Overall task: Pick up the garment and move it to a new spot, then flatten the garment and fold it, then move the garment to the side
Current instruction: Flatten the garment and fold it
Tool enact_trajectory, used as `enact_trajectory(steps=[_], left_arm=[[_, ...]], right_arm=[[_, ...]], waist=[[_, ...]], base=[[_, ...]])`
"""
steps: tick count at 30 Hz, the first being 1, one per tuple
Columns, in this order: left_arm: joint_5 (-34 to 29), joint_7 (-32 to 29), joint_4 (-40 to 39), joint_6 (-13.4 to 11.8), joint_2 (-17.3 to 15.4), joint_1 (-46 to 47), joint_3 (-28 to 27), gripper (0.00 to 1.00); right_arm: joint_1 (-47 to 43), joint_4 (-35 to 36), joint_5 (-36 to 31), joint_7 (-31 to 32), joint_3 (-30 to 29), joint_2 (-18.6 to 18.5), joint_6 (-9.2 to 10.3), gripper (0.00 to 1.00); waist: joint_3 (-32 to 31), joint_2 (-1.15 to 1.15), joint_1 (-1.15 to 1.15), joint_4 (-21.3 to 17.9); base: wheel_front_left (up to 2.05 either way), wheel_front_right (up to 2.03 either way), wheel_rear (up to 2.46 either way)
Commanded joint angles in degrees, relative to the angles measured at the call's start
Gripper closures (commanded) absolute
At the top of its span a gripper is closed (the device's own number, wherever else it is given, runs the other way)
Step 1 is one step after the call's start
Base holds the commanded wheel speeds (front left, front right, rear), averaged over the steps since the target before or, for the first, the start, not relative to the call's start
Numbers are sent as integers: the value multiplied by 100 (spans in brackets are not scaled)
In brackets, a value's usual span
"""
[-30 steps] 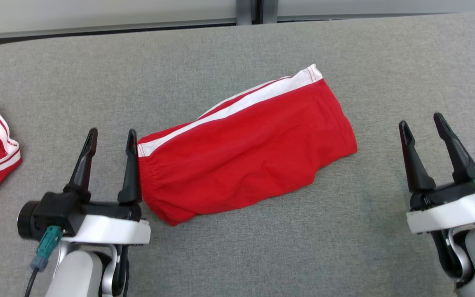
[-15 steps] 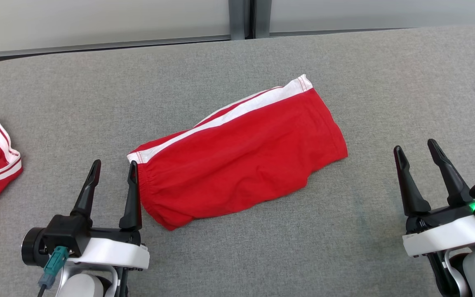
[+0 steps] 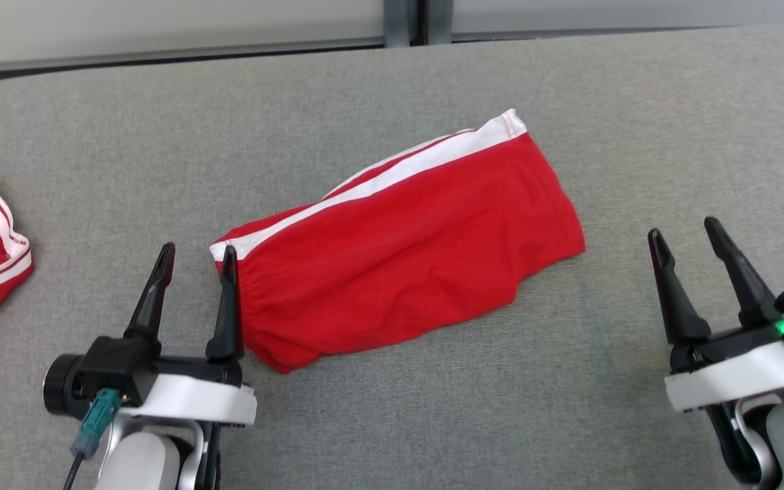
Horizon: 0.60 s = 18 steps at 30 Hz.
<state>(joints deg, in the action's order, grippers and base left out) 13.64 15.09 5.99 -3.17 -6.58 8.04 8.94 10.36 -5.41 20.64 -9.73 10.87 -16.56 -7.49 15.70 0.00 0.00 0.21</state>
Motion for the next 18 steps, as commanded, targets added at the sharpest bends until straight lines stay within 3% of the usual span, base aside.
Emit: enact_trajectory(steps=[1,10,18], left_arm=[[-37,8,-21,0,3,149,22,0],[-76,8,-95,56,215,755,174,0],[-85,8,-53,54,316,988,242,0]], right_arm=[[152,-40,21,30,9,-61,0,0],[1263,-1034,240,258,492,-278,0,0],[2183,-2368,730,877,1450,-188,0,0]], waist=[[140,0,0,97],[827,0,0,535],[1089,0,0,673]], base=[[0,0,0],[0,0,0],[0,0,0]])
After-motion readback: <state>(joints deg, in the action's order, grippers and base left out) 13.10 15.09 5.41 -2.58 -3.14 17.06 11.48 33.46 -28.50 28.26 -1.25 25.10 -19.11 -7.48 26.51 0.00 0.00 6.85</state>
